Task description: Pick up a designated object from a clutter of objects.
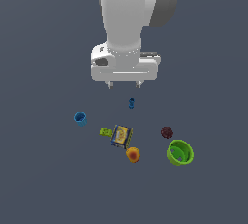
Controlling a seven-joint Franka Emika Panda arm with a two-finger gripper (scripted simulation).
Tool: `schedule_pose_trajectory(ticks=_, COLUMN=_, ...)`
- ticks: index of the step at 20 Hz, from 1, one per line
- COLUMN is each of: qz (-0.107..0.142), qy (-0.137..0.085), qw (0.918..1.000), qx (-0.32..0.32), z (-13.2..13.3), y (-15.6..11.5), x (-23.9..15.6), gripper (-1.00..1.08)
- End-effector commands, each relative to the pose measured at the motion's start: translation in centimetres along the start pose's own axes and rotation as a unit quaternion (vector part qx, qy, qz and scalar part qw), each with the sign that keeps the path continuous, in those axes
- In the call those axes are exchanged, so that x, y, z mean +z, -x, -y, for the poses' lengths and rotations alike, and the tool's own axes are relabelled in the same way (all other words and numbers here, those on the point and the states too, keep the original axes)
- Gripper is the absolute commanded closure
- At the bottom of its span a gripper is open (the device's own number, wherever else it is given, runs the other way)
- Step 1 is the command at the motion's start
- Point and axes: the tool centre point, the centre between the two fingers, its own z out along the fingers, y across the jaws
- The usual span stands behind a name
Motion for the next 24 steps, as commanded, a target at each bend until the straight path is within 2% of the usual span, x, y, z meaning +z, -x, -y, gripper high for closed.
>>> schedule_pose_trajectory(ticks=1, qz=0.0, qy=0.0, qw=1.0, qx=0.0, z=0.0, y=0.0, x=0.0, gripper=-0.2)
schedule_pose_trajectory(ticks=15, qz=-0.007, qy=0.001, qw=0.9999, qx=-0.012, z=0.4, y=-0.7, x=0.2, gripper=-0.2)
schedule_pose_trajectory(ticks=24, qz=-0.032, qy=-0.002, qw=0.9993, qx=-0.02, z=2.3, y=-3.7, x=2.2, gripper=-0.2)
